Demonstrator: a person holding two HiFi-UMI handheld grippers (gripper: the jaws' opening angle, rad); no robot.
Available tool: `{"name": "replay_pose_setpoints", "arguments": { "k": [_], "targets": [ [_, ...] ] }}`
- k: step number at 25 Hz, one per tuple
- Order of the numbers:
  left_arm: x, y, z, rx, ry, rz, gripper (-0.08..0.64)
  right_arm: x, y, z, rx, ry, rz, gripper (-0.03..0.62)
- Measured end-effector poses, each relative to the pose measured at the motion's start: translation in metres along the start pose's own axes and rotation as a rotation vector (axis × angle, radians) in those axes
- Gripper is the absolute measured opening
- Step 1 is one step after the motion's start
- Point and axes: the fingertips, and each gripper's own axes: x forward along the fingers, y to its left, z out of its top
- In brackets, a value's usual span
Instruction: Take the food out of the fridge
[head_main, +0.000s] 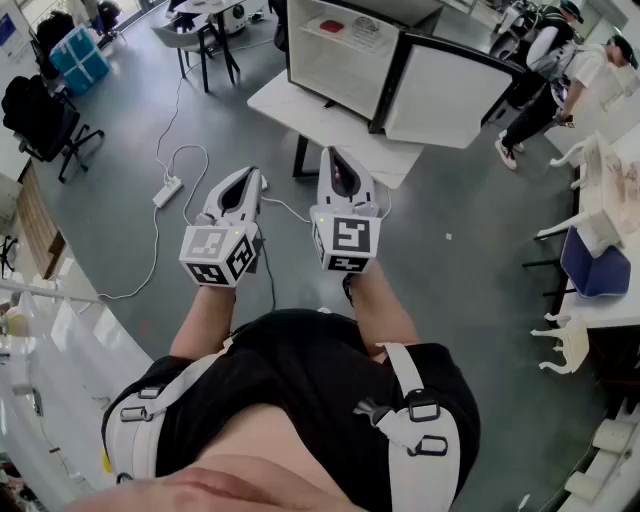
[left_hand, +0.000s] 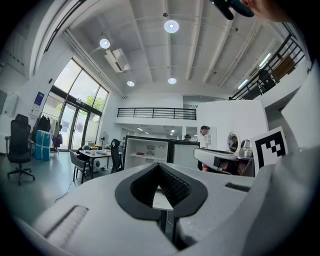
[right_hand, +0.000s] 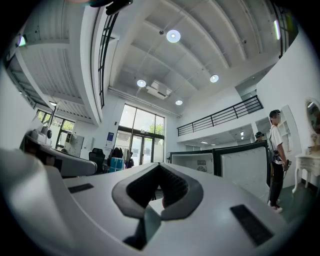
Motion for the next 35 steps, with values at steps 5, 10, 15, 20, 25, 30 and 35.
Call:
{"name": "replay_pose_setpoints", "arguments": {
  "k": [5, 10, 15, 20, 25, 30, 35],
  "targets": [
    [-0.010, 0.006, -0.003, -0.005, 0.001, -0.009, 0.002, -0.004, 0.017, -0.002, -0.004, 0.004, 0.027, 0.006],
    [-0.018, 0.018, -0.005, -0.009, -0.004, -0.027, 0.002, -0.004, 0.033, -0.006, -0.019, 0.010, 0.016, 0.006],
    [-0.028, 0.029, -0.022, -0.015, 0.020, -0.052, 0.002, -0.012, 0.043, -0.014, 0.017, 0.008, -0.036, 0.006],
    [-0.027, 0.042, -0.022, -0.002, 0.015, -0.065, 0.002, -0.003, 0.056, -0.022, 0.002, 0.020, -0.028, 0.006],
    [-0.009, 0.055, -0.020, -0.007, 0.009, -0.072, 0.002, 0.017, 0.052, -0.024, -0.001, 0.019, -0.032, 0.006],
    [0.027, 0.071, -0.015, 0.006, -0.002, -0.070, 0.002, 0.053, 0.035, -0.031, -0.014, 0.013, -0.036, 0.006],
    [0.075, 0.079, -0.012, 0.024, -0.003, -0.074, 0.002, 0.092, 0.009, -0.036, -0.020, 0.002, -0.046, 0.006]
  ]
}}
